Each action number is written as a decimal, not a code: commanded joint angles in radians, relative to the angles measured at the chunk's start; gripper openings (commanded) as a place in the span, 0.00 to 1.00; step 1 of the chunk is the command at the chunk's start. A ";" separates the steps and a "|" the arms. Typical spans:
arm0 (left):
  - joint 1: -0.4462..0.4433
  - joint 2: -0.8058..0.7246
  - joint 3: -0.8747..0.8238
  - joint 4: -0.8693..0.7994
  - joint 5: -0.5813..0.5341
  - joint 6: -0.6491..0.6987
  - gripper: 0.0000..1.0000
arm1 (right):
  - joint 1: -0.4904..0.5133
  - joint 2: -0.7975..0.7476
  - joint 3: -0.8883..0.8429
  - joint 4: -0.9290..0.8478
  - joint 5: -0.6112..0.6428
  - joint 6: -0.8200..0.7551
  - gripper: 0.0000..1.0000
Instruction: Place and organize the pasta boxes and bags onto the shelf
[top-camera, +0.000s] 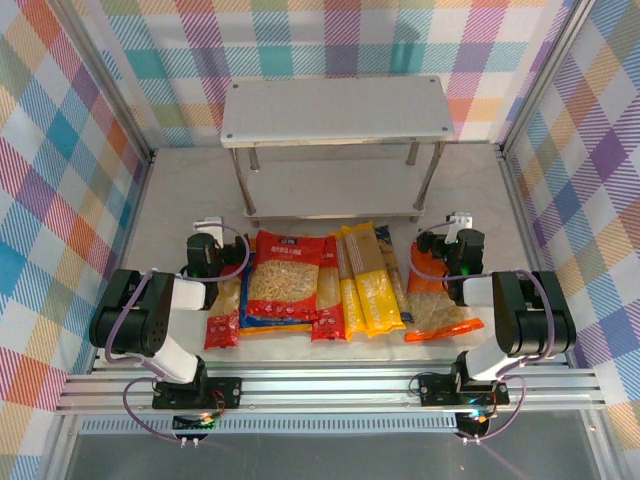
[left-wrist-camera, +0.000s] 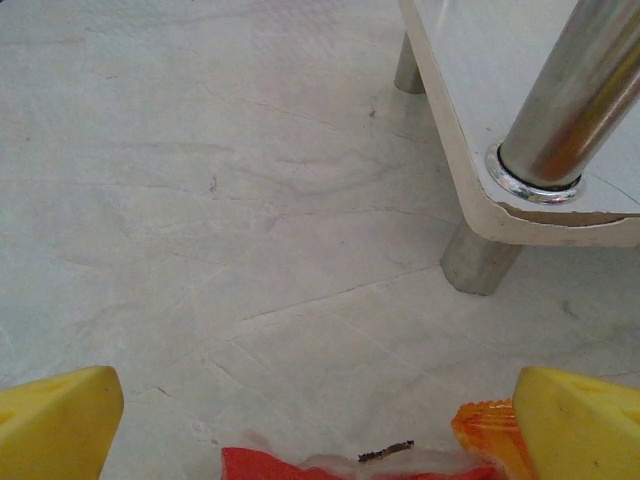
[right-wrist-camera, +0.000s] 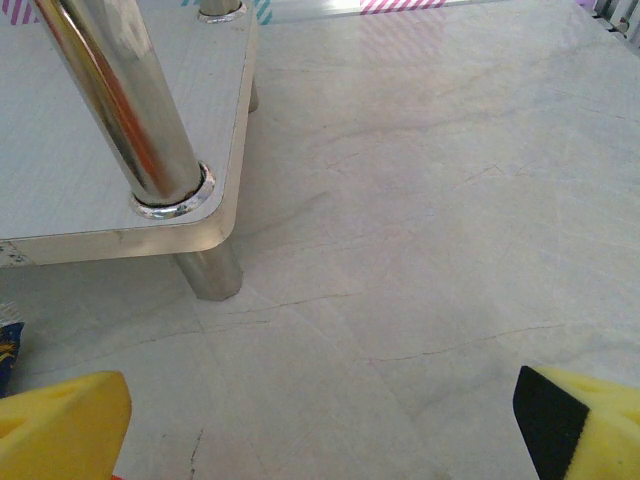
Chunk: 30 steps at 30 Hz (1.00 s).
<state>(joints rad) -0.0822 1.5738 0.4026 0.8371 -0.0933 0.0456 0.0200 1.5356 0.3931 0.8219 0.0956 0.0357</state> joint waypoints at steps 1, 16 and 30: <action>0.012 0.005 0.018 0.003 0.021 0.000 1.00 | 0.005 -0.003 0.012 0.014 -0.011 -0.007 0.99; 0.012 0.006 0.019 0.000 0.023 -0.001 1.00 | 0.004 -0.002 0.015 0.010 -0.014 -0.007 0.99; 0.033 -0.149 0.238 -0.469 0.186 0.008 0.83 | -0.017 -0.274 0.281 -0.629 -0.030 0.015 0.83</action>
<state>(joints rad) -0.0574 1.4967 0.5957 0.5182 0.0292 0.0490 0.0055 1.3346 0.6399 0.3725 0.0952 0.0406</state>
